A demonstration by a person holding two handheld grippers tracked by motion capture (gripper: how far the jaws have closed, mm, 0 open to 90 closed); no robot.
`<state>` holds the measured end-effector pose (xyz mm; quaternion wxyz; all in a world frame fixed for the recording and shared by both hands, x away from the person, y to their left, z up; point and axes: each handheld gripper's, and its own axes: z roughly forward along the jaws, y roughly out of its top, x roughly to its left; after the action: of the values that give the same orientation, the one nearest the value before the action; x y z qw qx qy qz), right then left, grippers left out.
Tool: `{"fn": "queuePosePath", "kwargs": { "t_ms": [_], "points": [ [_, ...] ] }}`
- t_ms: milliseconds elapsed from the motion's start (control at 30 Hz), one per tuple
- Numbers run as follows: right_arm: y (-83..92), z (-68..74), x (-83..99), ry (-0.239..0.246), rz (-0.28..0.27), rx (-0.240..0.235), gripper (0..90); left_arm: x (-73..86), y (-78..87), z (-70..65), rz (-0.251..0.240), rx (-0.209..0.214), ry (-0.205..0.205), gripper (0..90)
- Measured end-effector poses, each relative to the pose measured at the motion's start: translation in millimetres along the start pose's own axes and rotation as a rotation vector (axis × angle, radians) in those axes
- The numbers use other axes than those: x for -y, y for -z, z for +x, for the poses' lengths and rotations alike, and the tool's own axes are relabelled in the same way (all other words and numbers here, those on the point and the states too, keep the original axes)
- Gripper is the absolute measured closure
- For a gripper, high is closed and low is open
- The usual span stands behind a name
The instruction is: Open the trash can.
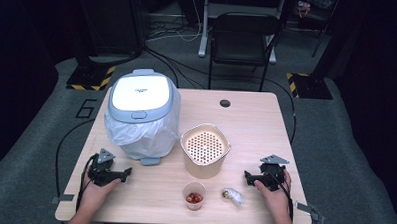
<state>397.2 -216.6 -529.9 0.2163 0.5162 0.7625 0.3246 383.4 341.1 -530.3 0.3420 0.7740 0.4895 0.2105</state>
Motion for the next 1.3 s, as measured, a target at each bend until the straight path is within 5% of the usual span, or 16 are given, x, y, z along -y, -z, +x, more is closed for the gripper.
{"fn": "queuePosePath", "kwargs": {
  "t_ms": [833,1133,1200,1300],
  "points": [
    [-0.3,0.2,-0.2,0.000,-0.001,0.002,0.0,1.9,1.5,-1.1,-0.031,-0.014,0.014,16.4],
    [-0.3,0.2,-0.3,-0.001,-0.001,0.001,0.0,3.7,4.1,-3.1,-0.049,0.003,0.004,26.1],
    [-0.3,0.2,-0.3,-0.001,-0.001,0.002,0.0,3.0,6.9,-3.8,-0.034,0.021,-0.020,34.0],
    [-0.4,0.2,-0.4,-0.001,-0.001,0.002,0.0,1.0,11.0,-9.8,-0.014,-0.017,-0.038,41.6]
  ]
}}
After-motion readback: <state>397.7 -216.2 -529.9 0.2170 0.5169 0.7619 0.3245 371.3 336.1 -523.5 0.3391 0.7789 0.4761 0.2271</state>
